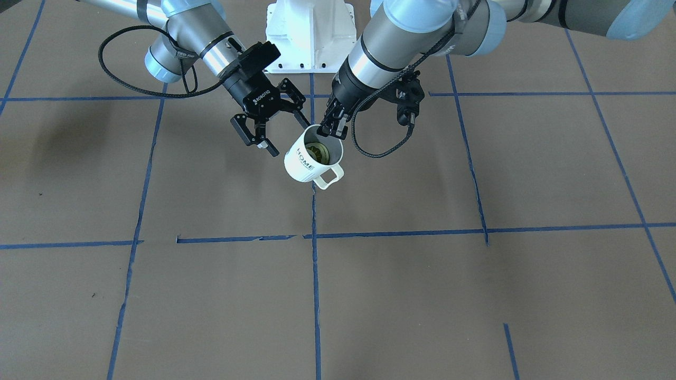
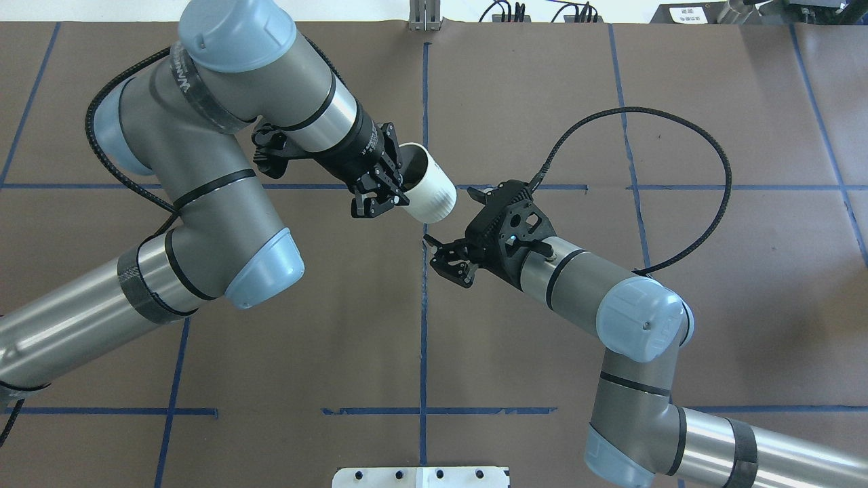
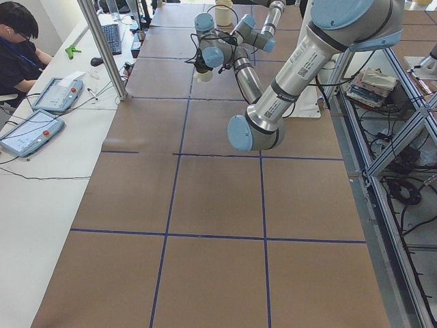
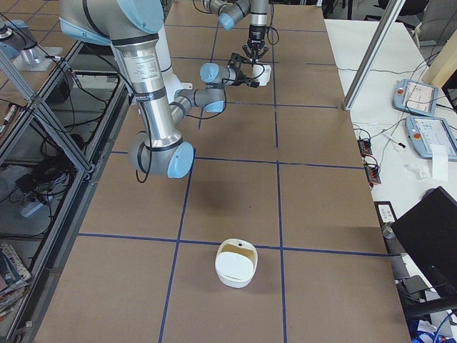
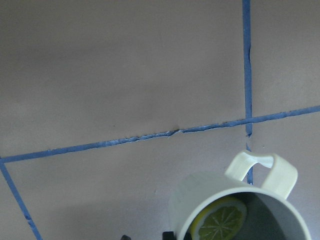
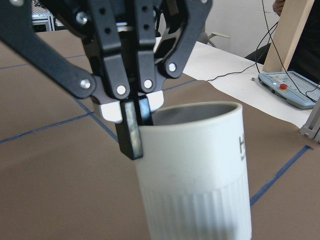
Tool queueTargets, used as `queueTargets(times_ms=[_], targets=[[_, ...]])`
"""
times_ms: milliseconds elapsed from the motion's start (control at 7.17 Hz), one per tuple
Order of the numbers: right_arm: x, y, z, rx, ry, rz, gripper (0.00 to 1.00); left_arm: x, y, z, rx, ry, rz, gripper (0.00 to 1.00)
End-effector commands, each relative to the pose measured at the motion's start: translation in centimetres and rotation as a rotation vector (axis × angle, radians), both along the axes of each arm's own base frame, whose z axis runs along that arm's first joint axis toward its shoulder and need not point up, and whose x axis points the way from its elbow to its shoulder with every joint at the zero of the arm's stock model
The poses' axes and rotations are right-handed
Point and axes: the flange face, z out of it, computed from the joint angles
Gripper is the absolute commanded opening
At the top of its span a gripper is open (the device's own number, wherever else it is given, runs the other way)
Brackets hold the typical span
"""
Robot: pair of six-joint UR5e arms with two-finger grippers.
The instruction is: Left arm hands cup to right arm to dump lemon
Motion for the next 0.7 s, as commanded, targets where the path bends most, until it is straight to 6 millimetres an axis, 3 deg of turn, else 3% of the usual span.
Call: queueTargets(times_ms=[0,558], targets=[[-0.2,0.0,0.1,-0.001,0.002,-0.001,0.99,0.6,1.1,-0.7,-0.008,0.011,0.012,0.00],[-0.2,-0.1,0.1,0.001,0.002,0.001,0.99,1.5,2.1,-0.8,-0.007,0.012,0.029,0.00]])
